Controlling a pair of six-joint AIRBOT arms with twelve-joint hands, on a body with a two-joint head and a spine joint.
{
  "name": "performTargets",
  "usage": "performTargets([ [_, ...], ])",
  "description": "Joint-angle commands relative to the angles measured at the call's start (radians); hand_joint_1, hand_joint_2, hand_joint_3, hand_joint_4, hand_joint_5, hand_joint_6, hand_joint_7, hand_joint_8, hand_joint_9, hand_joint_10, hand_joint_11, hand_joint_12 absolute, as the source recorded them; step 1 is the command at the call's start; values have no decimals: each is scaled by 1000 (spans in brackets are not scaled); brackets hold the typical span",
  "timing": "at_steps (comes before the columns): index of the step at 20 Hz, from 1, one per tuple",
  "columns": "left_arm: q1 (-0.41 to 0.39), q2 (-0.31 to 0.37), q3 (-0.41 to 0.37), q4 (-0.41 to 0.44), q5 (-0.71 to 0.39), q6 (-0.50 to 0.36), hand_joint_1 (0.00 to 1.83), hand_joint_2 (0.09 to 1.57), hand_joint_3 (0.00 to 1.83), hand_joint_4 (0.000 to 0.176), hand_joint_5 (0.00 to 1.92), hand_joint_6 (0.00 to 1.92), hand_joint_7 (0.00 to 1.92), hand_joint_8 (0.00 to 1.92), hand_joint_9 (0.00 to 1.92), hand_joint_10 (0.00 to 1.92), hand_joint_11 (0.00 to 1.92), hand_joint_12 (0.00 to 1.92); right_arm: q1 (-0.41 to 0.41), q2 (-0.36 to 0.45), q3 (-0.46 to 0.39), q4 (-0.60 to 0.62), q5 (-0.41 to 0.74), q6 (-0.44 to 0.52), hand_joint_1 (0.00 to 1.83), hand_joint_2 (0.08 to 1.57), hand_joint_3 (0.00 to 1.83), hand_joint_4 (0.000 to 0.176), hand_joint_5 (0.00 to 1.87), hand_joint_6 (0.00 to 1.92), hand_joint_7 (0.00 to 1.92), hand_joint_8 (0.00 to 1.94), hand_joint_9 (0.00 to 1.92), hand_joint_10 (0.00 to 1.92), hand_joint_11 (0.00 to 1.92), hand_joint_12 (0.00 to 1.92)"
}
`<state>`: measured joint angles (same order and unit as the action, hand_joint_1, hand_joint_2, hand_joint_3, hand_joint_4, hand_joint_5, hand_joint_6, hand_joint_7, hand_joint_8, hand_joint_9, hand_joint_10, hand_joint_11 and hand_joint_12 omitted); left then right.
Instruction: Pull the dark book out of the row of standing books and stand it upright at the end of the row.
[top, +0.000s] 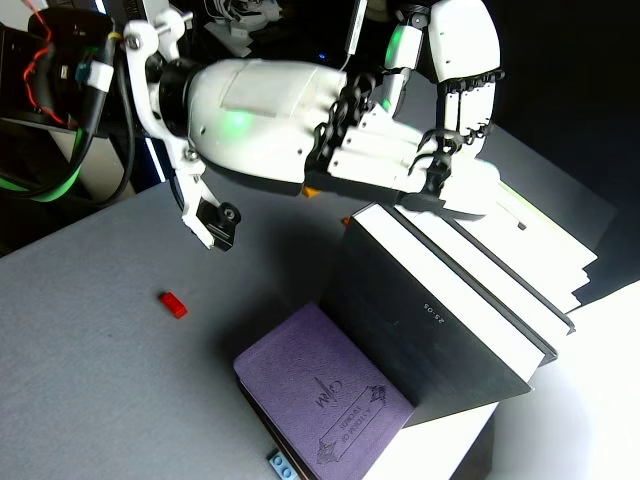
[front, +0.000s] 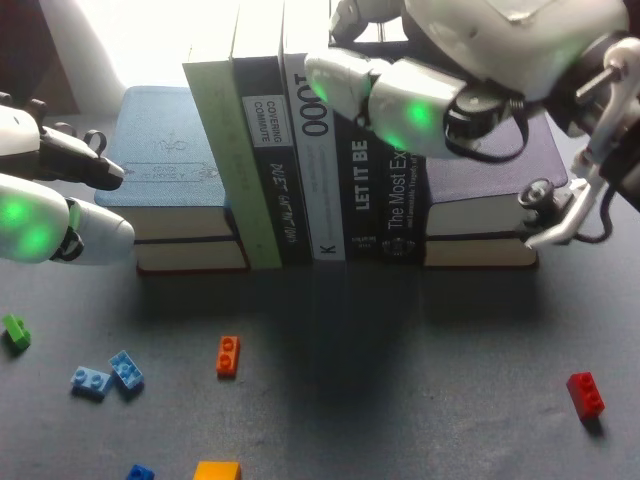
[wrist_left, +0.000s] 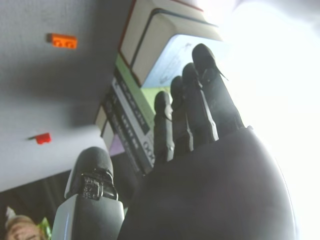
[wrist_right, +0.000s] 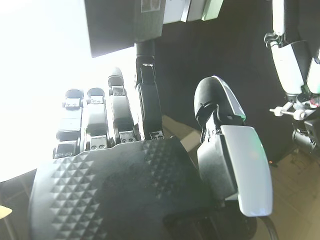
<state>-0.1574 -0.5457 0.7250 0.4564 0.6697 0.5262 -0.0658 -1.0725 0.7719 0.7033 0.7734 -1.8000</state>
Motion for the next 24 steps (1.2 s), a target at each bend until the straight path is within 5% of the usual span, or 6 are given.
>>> performTargets([
  [1, -13, 6, 5, 32, -68, 2, 15, 1261, 1, 46, 264, 5, 266, 1, 323, 6, 391, 61, 3, 14, -11, -33, 69, -15, 0, 1326, 1, 0, 742, 393, 183, 4, 0, 0, 0, 0],
  [19, -13, 6, 5, 32, -72, 2, 9, 1273, 3, 39, 276, 5, 296, 10, 332, 5, 402, 35, 1, 138, -356, 329, 91, -416, 0, 1339, 4, 0, 735, 358, 221, 8, 18, 6, 0, 0],
  [24, -13, 6, 6, 32, -72, 2, 0, 1268, 0, 34, 266, 0, 270, 0, 310, 0, 388, 25, -29, 161, -420, 364, 95, -465, 0, 1339, 3, 0, 737, 349, 259, 20, 22, 7, 0, 0],
])
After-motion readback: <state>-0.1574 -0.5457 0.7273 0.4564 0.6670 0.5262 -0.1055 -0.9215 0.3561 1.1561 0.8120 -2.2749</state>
